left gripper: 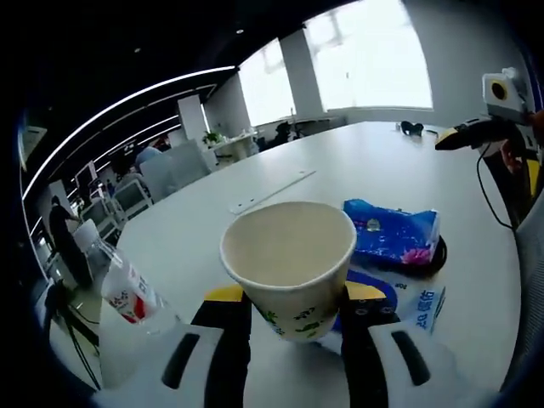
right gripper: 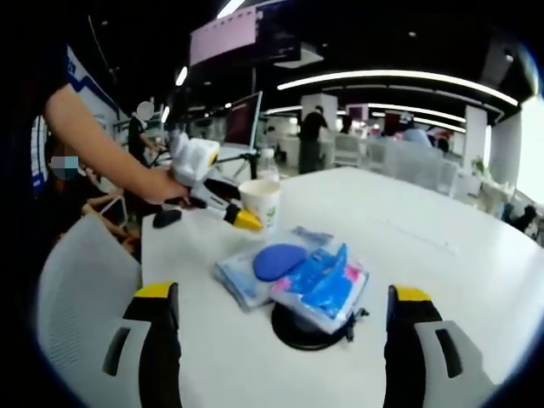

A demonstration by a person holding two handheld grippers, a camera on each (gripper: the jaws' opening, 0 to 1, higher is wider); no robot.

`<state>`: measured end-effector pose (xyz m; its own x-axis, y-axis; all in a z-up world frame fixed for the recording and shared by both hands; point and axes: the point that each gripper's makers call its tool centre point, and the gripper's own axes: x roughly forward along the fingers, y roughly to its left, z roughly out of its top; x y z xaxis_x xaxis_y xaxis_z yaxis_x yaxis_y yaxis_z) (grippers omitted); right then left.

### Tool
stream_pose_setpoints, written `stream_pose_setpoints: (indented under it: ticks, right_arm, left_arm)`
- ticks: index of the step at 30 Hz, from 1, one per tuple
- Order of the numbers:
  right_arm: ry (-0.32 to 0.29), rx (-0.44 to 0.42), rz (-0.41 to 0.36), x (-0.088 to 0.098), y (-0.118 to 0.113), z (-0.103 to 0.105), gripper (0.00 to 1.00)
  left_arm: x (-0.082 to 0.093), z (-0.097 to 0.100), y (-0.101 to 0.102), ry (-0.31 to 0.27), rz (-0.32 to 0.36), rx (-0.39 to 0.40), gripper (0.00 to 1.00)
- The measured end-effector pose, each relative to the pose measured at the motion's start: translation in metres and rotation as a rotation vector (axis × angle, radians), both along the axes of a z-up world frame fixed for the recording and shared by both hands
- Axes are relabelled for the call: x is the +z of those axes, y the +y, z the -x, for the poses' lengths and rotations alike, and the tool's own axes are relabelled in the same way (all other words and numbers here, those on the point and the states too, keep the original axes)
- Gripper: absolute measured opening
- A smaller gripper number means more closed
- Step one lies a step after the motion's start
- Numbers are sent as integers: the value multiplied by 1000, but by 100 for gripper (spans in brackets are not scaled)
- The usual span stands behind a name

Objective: Arrange the tabletop items into an orderly group along one side of the table until the central work area is clear of visible clutter.

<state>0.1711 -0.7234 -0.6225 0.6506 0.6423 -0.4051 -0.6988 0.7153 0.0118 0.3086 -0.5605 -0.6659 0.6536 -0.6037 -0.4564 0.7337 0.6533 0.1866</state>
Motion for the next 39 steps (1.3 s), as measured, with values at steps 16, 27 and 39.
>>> stream_pose_setpoints:
  ticks: [16, 27, 39]
  right_arm:
    - [44, 3, 11, -14, -2, 3, 100]
    - [65, -4, 15, -21, -3, 2, 100]
    - [76, -26, 18, -23, -10, -1, 100]
  left_arm:
    - [-11, -27, 19, 12, 15, 85, 40]
    - [-18, -38, 24, 20, 15, 116, 40]
    - [-19, -54, 28, 18, 20, 154, 41]
